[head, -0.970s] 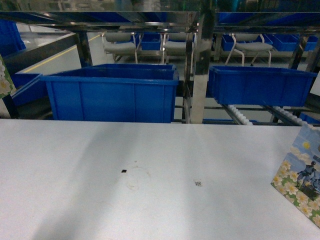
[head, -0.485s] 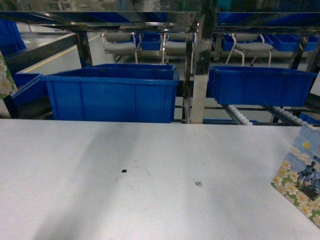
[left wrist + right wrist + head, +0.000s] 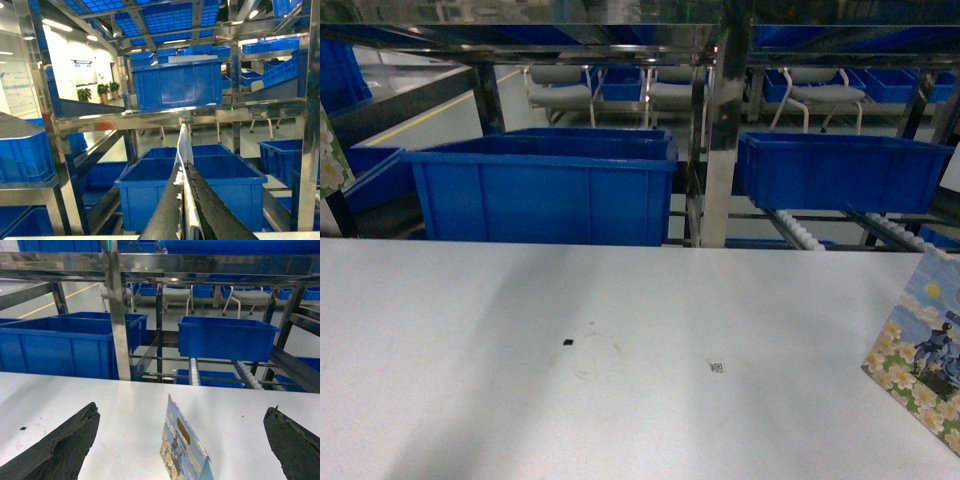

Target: Move flower gift bag to table near conveyor

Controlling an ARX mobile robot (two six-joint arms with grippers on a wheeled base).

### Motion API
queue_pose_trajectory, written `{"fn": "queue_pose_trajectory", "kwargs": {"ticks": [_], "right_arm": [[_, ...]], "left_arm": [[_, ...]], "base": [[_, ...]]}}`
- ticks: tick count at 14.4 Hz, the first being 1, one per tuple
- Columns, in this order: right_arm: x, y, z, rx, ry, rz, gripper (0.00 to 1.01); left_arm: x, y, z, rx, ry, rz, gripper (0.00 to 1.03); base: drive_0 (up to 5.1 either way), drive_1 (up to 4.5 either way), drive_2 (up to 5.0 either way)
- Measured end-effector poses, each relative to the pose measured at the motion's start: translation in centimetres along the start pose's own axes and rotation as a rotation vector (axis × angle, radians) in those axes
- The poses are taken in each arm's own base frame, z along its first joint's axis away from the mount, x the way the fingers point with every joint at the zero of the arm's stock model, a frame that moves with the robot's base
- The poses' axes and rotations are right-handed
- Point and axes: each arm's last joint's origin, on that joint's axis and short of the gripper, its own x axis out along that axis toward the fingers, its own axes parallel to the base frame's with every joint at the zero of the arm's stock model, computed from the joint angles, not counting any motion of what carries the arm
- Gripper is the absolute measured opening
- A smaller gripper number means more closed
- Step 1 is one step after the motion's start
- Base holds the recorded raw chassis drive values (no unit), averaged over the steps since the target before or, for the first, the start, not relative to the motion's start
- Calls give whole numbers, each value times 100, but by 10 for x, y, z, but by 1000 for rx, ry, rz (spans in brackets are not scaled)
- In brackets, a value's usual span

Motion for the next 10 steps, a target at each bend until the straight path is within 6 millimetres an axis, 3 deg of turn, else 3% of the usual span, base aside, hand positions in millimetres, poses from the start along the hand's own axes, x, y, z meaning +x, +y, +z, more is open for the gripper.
{"fn": "queue_pose_trajectory", "kwargs": {"ticks": [6,10], "right_arm": [[-4,3,2,-8,-15,2,98],[-4,3,2,-8,-15,2,98]], "left_arm": [[2,-3,-1,-4,-17,-3,2],[19,-14,-26,22,8,-27,2]], "base": [[0,0,0],[0,0,0]]}}
